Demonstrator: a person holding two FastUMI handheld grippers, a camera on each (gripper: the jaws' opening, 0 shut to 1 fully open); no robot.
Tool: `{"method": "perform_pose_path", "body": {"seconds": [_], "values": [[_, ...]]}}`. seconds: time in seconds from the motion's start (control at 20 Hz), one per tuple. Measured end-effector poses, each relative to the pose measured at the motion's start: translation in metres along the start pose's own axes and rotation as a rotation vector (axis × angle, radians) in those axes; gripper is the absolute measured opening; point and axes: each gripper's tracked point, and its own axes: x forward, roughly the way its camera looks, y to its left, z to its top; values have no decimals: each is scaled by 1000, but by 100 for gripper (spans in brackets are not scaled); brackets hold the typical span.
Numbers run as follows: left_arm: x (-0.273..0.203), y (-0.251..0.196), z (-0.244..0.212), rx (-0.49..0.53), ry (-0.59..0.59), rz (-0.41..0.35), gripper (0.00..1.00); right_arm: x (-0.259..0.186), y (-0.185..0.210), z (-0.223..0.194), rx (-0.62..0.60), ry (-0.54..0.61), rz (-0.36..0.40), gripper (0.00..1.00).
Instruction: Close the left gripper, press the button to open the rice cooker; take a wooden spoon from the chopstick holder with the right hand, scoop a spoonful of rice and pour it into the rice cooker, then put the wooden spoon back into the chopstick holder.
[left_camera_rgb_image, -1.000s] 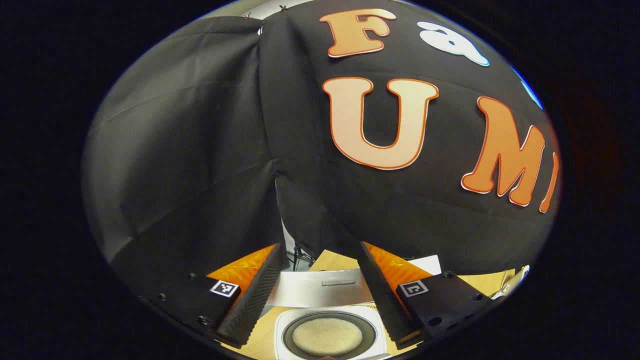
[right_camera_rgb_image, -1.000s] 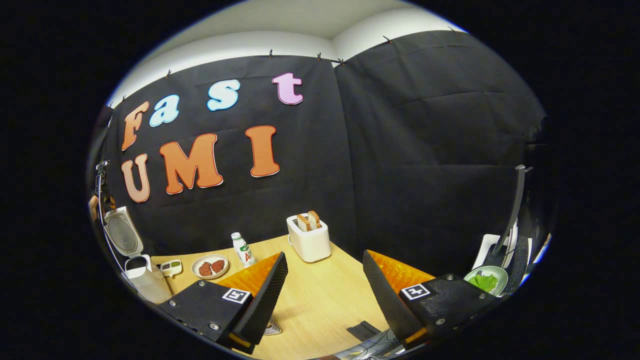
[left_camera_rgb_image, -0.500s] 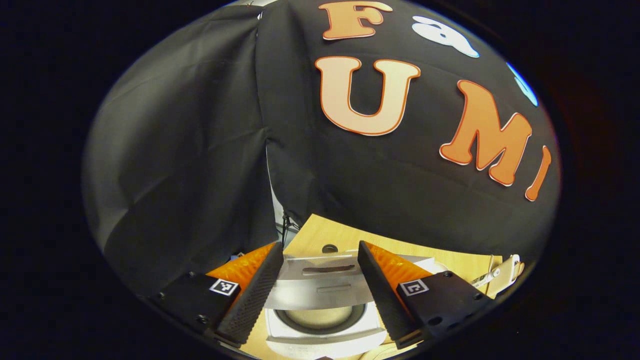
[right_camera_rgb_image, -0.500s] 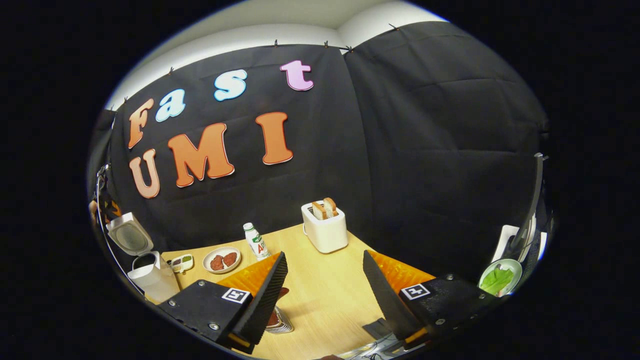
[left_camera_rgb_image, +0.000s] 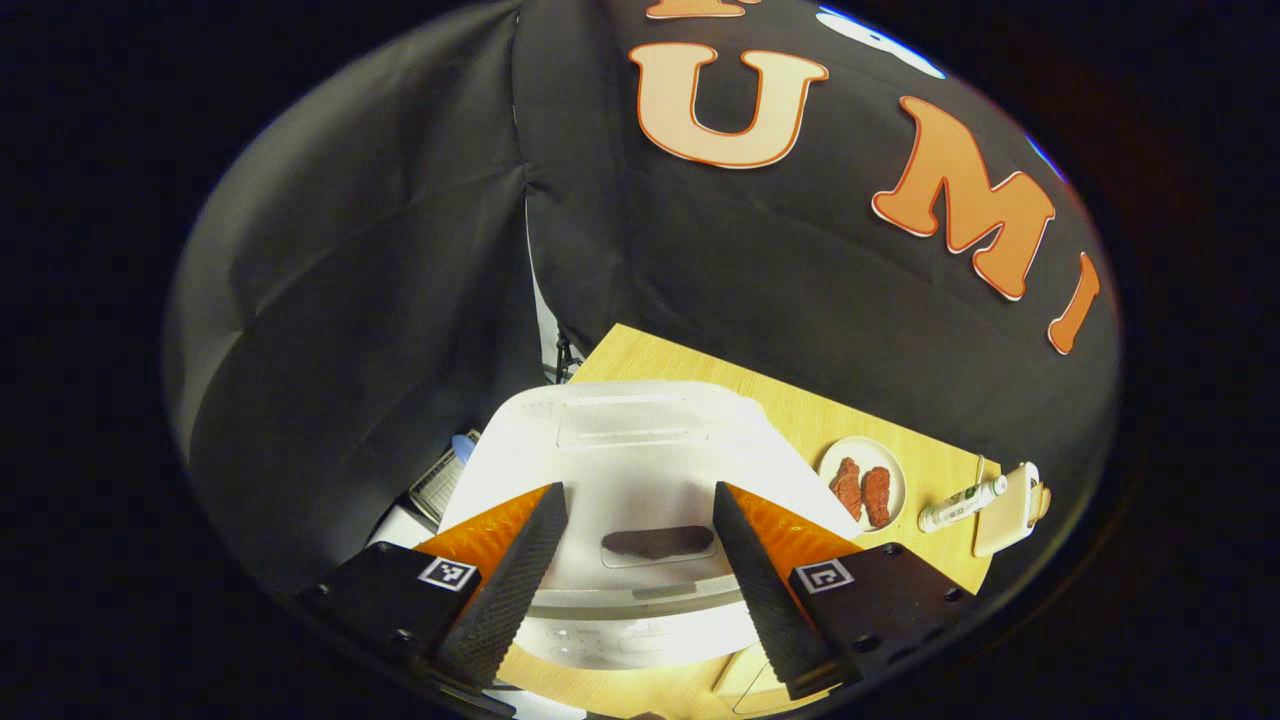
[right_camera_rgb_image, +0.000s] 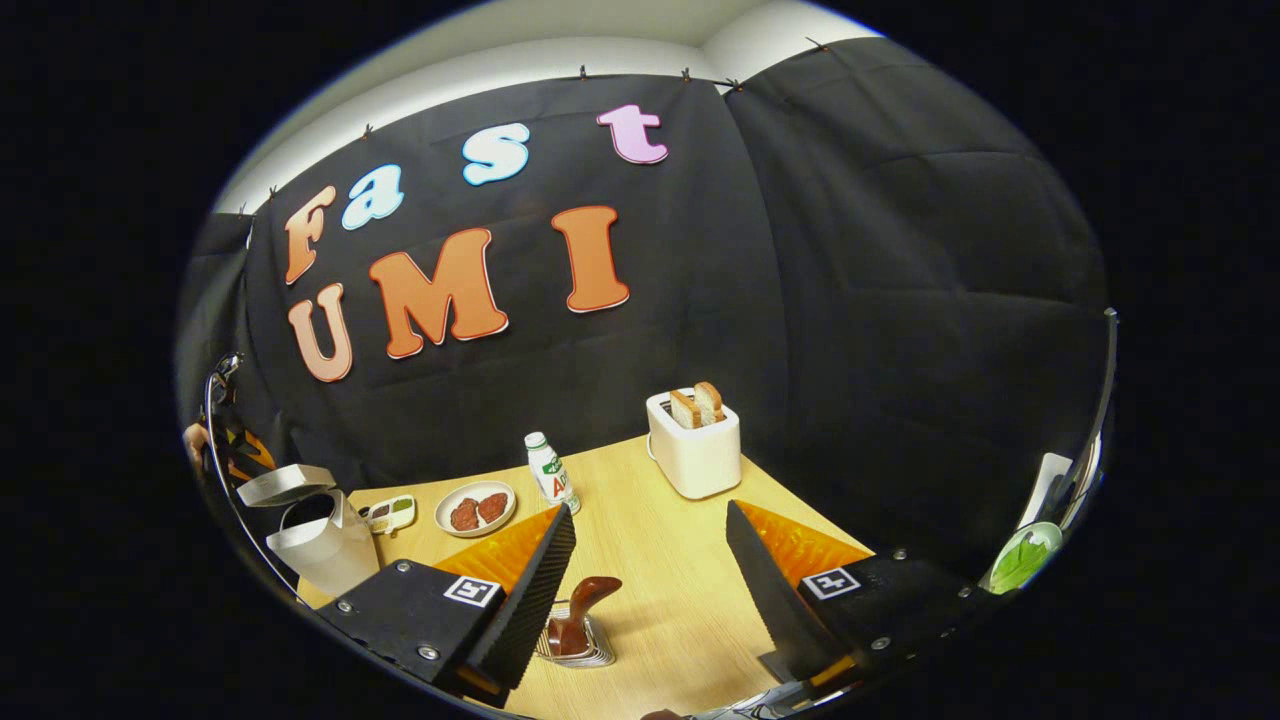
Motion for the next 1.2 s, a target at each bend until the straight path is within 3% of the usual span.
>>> {"method": "perform_pose_path", "body": {"seconds": [0.25,0.65,0.7,0.75,1.0,1.2], "values": [[4,1,-16,25,33,30,100,-3,3,-9,-3,21,16,94],[43,-15,-89,39,220,67,99,-6,7,-18,-11,48,30,94],[51,-17,-78,47,164,67,100,-6,8,-19,-18,55,31,94],[47,-17,-87,49,207,73,100,-6,9,-20,-24,58,34,94],[36,-23,-86,36,168,34,100,-6,25,-9,-66,49,65,94],[7,-38,-64,32,6,-41,100,-3,48,11,-117,-3,103,94]]}}
